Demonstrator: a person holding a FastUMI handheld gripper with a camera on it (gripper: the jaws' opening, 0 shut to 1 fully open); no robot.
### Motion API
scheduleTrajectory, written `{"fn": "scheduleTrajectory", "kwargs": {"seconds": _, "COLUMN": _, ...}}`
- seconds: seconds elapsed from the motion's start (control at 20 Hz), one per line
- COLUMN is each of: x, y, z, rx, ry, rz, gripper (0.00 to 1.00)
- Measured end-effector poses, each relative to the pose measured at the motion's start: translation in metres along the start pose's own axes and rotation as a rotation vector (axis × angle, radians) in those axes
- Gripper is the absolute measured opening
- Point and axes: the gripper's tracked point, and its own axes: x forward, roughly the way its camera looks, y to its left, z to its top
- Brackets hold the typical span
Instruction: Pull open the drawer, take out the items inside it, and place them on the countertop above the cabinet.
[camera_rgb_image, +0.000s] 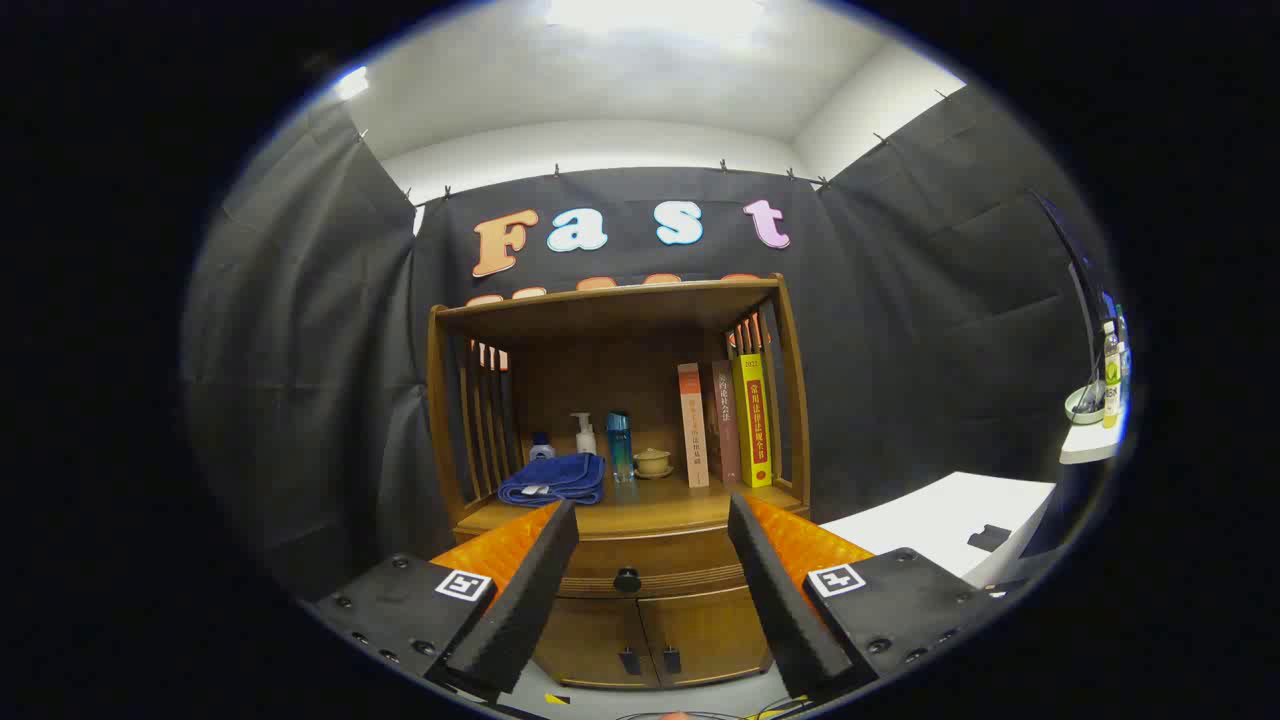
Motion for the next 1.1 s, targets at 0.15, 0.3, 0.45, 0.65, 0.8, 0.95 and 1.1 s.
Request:
{"fn": "scheduleTrajectory", "kwargs": {"seconds": 0.15, "x": -0.0004, "y": -0.0033, "z": 0.0013, "rx": 0.007, "ry": 0.002, "rz": -0.002, "gripper": 0.99}}
{"fn": "scheduleTrajectory", "kwargs": {"seconds": 0.3, "x": -0.0004, "y": -0.003, "z": 0.0014, "rx": 0.002, "ry": 0.001, "rz": -0.001, "gripper": 0.99}}
{"fn": "scheduleTrajectory", "kwargs": {"seconds": 0.45, "x": -0.0025, "y": -0.0004, "z": 0.0017, "rx": -0.001, "ry": 0.002, "rz": 0.005, "gripper": 0.99}}
{"fn": "scheduleTrajectory", "kwargs": {"seconds": 0.65, "x": -0.0017, "y": 0.0002, "z": 0.0014, "rx": -0.003, "ry": 0.004, "rz": 0.008, "gripper": 0.99}}
{"fn": "scheduleTrajectory", "kwargs": {"seconds": 0.8, "x": -0.0031, "y": -0.0014, "z": 0.0002, "rx": -0.002, "ry": 0.006, "rz": 0.007, "gripper": 0.99}}
{"fn": "scheduleTrajectory", "kwargs": {"seconds": 0.95, "x": -0.0045, "y": -0.0033, "z": 0.0015, "rx": -0.004, "ry": 0.006, "rz": 0.007, "gripper": 0.99}}
{"fn": "scheduleTrajectory", "kwargs": {"seconds": 1.1, "x": -0.0026, "y": -0.0047, "z": 0.0023, "rx": -0.001, "ry": 0.007, "rz": 0.006, "gripper": 0.99}}
